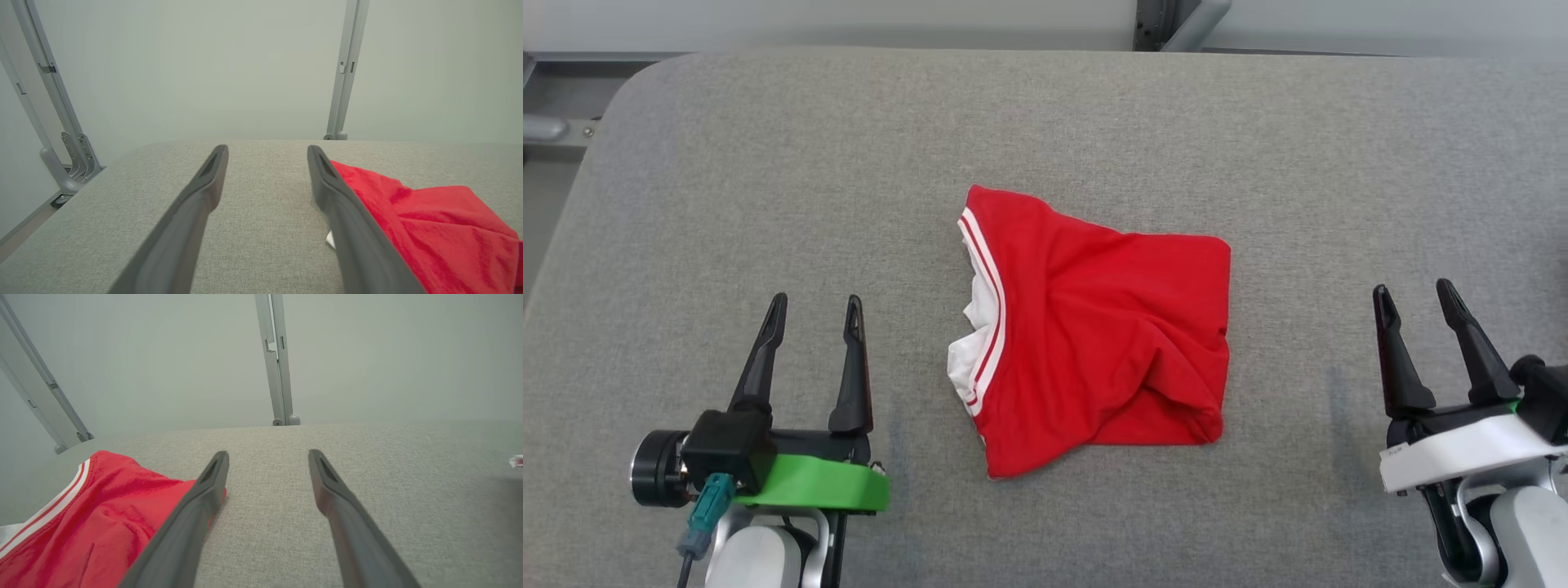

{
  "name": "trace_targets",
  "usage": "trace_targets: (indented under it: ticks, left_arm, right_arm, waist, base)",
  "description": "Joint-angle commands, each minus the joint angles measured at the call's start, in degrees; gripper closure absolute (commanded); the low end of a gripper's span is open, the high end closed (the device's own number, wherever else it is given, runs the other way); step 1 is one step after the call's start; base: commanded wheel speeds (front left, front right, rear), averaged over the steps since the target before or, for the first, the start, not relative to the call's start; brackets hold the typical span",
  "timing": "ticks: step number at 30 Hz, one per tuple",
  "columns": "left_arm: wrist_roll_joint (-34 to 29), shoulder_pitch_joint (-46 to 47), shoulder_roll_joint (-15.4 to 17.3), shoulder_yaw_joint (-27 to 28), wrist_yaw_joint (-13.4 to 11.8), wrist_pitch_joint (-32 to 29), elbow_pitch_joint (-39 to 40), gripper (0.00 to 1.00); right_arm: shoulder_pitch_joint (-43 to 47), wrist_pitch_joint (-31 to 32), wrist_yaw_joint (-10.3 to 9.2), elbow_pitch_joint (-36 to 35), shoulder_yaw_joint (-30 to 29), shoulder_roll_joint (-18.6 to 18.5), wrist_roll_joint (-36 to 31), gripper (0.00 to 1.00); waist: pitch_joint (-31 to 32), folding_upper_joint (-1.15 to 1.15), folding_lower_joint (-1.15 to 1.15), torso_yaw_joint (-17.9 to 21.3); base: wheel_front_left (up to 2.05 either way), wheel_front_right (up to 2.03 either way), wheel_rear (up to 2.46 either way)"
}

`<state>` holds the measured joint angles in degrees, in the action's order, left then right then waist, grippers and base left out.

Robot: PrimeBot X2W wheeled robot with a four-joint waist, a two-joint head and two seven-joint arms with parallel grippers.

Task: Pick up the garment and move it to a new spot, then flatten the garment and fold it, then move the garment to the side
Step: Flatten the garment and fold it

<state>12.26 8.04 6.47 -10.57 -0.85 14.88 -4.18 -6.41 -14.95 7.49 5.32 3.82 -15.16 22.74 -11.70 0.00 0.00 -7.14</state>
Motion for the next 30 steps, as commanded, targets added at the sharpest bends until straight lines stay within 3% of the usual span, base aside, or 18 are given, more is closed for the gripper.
trace_targets:
  ticks: [1, 10, 22, 23, 24, 30]
  left_arm:
    - [-0.24, -1.01, 0.68, 0.20, -0.21, 0.13, 0.17, 0.00]
    - [0.33, -3.20, 1.47, 0.22, -1.04, -1.12, 1.31, 0.00]
    - [0.72, -3.37, 1.78, -0.47, -1.27, -1.72, 1.54, 0.00]
    - [0.69, -3.22, 1.75, -0.61, -1.25, -1.75, 1.52, 0.00]
    - [0.60, -2.97, 1.71, -0.75, -1.21, -1.77, 1.52, 0.00]
    - [0.56, -0.70, 1.04, -1.82, -0.74, -1.52, 1.46, 0.00]
  right_arm:
    - [1.77, 0.38, -0.01, -1.06, -0.95, 0.36, -1.16, 0.00]
    - [6.20, 2.22, -0.01, -5.30, -3.91, 2.62, -3.04, 0.00]
    - [6.98, 3.19, -0.01, -6.69, -4.44, 2.95, -3.87, 0.00]
    - [6.82, 3.43, -0.01, -6.73, -4.14, 2.80, -3.71, 0.33]
    - [6.52, 3.56, -0.01, -6.76, -3.84, 2.60, -3.56, 1.00]
    - [1.51, 4.67, -0.01, -5.25, 1.95, 0.31, -2.27, 1.00]
  waist:
    - [1.49, 0.00, 0.00, 1.62]
    - [2.76, 0.00, 0.00, 3.22]
    - [3.15, 0.00, 0.00, 3.03]
    - [3.08, 0.00, 0.00, 2.84]
    - [2.95, 0.00, 0.00, 2.59]
    - [1.17, 0.00, 0.00, 0.37]
  base:
    - [0.00, 0.00, 0.00]
    - [0.00, 0.00, 0.00]
    - [0.00, 0.00, 0.00]
    - [0.00, 0.00, 0.00]
    - [0.00, 0.00, 0.00]
    - [0.00, 0.00, 0.00]
